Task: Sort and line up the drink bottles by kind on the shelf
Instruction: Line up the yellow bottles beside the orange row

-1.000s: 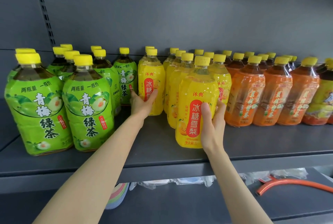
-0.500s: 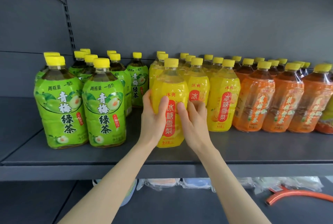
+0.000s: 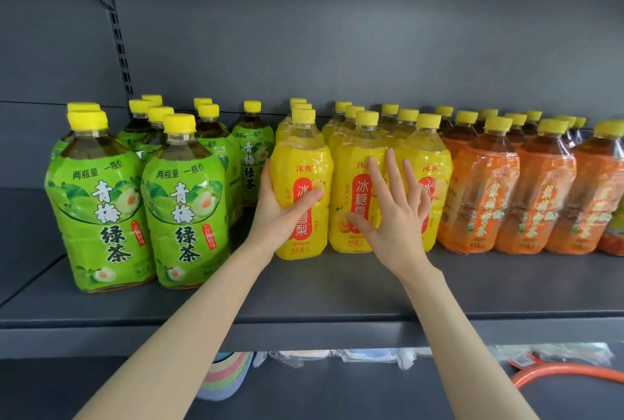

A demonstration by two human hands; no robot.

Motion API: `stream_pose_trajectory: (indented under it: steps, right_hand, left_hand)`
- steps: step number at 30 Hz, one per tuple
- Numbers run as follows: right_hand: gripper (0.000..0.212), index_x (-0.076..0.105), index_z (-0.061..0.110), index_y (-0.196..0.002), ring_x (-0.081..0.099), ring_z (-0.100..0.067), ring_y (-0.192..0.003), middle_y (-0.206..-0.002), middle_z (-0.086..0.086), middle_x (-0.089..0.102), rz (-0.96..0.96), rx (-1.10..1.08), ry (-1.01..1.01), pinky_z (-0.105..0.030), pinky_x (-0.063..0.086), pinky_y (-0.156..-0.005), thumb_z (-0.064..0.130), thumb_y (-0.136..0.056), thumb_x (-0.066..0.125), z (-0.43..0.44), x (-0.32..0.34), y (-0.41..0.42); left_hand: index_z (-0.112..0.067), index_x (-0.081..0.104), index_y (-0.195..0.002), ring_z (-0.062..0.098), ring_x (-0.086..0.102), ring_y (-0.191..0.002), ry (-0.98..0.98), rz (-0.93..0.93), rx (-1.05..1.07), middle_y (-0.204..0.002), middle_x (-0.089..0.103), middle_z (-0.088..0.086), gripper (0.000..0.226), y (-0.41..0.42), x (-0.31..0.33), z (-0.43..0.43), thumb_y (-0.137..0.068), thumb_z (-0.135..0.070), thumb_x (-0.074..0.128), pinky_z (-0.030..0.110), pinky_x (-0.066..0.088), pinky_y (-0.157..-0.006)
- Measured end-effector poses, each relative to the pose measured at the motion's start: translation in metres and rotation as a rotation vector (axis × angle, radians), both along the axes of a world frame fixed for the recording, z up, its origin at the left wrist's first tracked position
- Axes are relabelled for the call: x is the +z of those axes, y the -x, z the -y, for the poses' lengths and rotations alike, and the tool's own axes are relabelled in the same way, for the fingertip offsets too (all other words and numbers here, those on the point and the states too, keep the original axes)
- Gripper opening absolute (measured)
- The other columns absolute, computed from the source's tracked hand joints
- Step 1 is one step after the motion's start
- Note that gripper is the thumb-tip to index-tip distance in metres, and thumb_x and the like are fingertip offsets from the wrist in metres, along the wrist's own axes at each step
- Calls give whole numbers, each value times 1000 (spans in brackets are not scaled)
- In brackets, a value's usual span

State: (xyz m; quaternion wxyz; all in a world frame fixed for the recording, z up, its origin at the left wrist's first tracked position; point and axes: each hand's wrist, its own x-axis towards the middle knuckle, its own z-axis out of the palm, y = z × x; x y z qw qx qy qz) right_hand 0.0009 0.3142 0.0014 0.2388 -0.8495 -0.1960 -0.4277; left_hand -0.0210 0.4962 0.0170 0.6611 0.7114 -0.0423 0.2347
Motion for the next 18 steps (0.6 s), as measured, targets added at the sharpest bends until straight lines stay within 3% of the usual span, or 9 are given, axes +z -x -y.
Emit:
stream_pose_trajectory:
  steps: [9,18]
  right_hand:
    - [83,23,24,-152,5,-22,-148,-161,-4,13,69,-47,26,-44,1,-114,36,-85,70,-1,-9,-7]
    - [81,23,23,-151,15,-24,-147,-161,-6,14,69,-24,14,-44,-1,-114,35,-85,69,-3,-10,-8]
  left_hand:
    - [-30,17,-149,3,55,-103,2,-11,-42,-129,53,-5,92,-19,-3,-3,-75,-37,73,19,49,-75]
    - [-27,25,-145,-4,55,-95,-27,8,-23,-115,54,-12,80,-21,-4,-6,-79,-32,70,9,48,-63]
